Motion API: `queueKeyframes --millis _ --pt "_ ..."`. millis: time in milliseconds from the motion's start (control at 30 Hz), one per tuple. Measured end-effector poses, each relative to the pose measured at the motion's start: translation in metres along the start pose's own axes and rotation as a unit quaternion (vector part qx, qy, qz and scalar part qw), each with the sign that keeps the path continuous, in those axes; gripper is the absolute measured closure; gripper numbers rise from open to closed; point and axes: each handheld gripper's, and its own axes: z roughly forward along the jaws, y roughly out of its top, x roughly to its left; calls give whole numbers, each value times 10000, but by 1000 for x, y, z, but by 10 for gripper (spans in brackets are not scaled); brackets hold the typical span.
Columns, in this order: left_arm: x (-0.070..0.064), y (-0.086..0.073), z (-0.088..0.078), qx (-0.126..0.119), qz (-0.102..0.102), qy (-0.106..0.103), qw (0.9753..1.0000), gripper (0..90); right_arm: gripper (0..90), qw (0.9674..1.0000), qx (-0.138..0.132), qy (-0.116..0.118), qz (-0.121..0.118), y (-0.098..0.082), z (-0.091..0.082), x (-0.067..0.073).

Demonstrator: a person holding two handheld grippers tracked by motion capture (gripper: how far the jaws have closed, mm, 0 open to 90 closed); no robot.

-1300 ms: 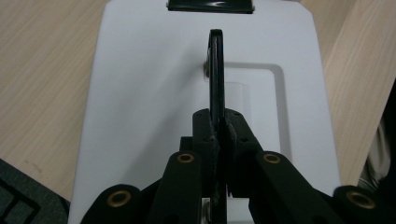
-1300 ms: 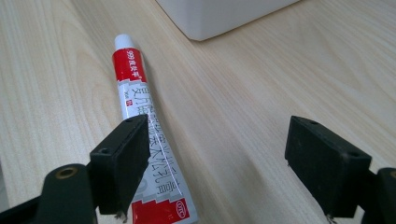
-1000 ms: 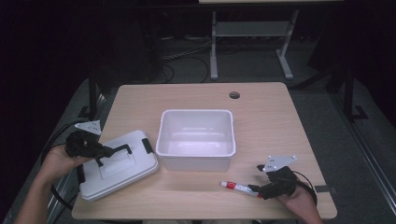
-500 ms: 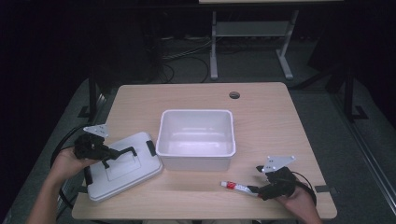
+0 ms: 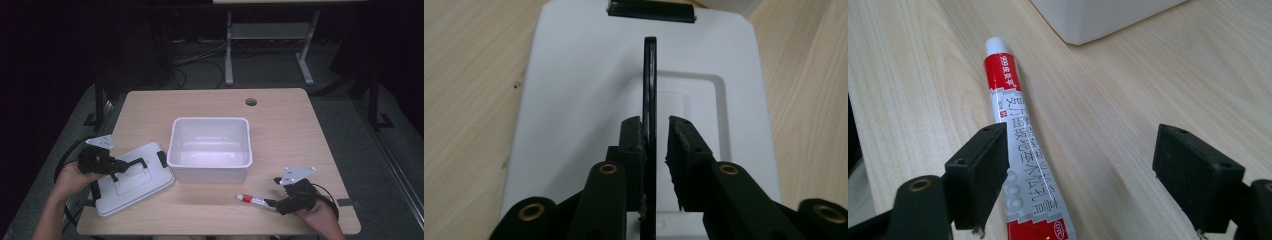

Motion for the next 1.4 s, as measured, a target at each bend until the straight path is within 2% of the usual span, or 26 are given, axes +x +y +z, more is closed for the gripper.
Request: queueKeyframes --millis 33,200,433,600,767,1000,1200,1400 --pt "0 0 -1 -35 -3 50 10000 703 219 10000 12 25 17 1 1 1" --pt "-2 -2 -5 -163 -43 226 9996 641 219 10000 57 46 -27 2 2 3" --pt "-2 -6 -7 -216 -137 298 9992 550 219 9999 103 89 -88 3 -1 5" --pt "-3 -10 -12 -426 -213 347 9983 508 219 9997 116 100 -196 6 -3 6" --pt "-6 -12 -16 -405 -241 437 9979 443 219 9995 149 159 -209 9 -4 8" --pt "-7 -14 -23 -416 -277 505 9975 363 219 9988 219 239 -367 15 -2 10" --pt "-9 -14 -26 -410 -312 551 9971 338 219 9984 254 279 -423 18 -2 12" --pt "-10 -12 -29 -396 -264 555 9973 326 219 9978 252 249 -569 22 -7 14"
